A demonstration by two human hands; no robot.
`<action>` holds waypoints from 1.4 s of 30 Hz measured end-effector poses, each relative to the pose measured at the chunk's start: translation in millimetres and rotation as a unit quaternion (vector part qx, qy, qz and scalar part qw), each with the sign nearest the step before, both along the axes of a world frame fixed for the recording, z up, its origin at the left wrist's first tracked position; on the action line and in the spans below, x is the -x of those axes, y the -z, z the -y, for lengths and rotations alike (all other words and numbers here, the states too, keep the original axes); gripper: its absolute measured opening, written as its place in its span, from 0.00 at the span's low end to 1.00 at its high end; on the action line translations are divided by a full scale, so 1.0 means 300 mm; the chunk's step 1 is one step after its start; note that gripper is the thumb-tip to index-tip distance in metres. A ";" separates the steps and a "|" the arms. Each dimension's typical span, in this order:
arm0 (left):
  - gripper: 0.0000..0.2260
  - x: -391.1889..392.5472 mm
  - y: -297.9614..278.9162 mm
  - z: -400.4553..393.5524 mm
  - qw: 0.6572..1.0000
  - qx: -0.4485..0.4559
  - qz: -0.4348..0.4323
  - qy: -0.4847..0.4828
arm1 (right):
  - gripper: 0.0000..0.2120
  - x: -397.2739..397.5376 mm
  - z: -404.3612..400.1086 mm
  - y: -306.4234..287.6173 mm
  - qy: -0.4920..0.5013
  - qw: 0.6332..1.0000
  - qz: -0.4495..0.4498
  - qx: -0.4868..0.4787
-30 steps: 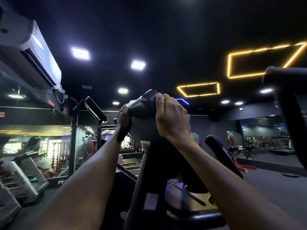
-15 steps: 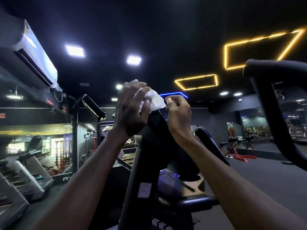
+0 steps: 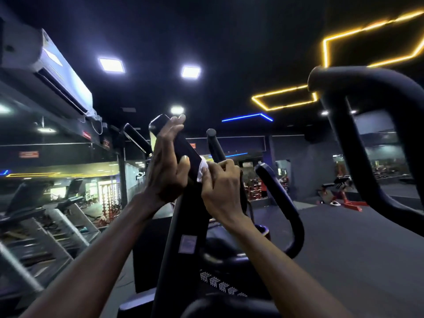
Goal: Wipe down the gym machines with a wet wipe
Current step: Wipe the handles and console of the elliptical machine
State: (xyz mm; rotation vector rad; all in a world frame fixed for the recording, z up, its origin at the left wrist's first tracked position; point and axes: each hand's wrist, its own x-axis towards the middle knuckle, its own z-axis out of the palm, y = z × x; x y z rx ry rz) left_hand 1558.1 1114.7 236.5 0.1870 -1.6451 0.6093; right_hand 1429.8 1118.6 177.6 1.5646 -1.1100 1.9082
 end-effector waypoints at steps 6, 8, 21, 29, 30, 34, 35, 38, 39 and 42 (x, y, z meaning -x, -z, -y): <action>0.20 0.038 -0.002 -0.024 0.993 0.001 -0.041 -0.107 | 0.22 -0.065 -0.026 -0.029 -0.047 0.994 -0.097 -0.005; 0.20 0.052 0.019 -0.026 0.990 -0.006 -0.062 -0.130 | 0.26 -0.034 -0.017 0.065 -0.031 0.995 -0.096 -0.022; 0.20 0.341 0.156 0.039 0.930 -0.058 -0.185 -0.313 | 0.22 0.162 -0.019 0.412 -0.124 0.985 0.106 -0.054; 0.16 0.350 0.153 0.078 0.915 -0.025 -0.221 -0.336 | 0.18 0.153 -0.032 0.245 -0.461 0.578 0.648 -0.183; 0.16 0.353 0.157 0.080 0.914 -0.026 -0.226 -0.337 | 0.17 0.161 -0.039 0.246 -0.500 0.542 0.652 -0.179; 0.16 0.360 0.158 0.069 0.910 -0.024 -0.229 -0.345 | 0.28 0.193 -0.037 0.253 -0.611 0.476 0.595 -0.214; 0.16 0.361 0.158 0.066 0.909 -0.027 -0.227 -0.348 | 0.35 0.207 0.000 0.246 -0.628 0.466 0.579 -0.231; 0.16 0.359 0.157 0.063 0.907 -0.031 -0.229 -0.352 | 0.47 0.248 0.089 0.217 -0.666 0.437 0.536 -0.281; 0.16 0.358 0.157 0.067 0.907 -0.030 -0.230 -0.352 | 0.48 0.251 0.116 0.220 -0.673 0.428 0.529 -0.289; 0.17 0.360 0.155 0.072 0.905 -0.027 -0.231 -0.357 | 0.46 0.248 0.125 0.240 -0.684 0.436 0.513 -0.281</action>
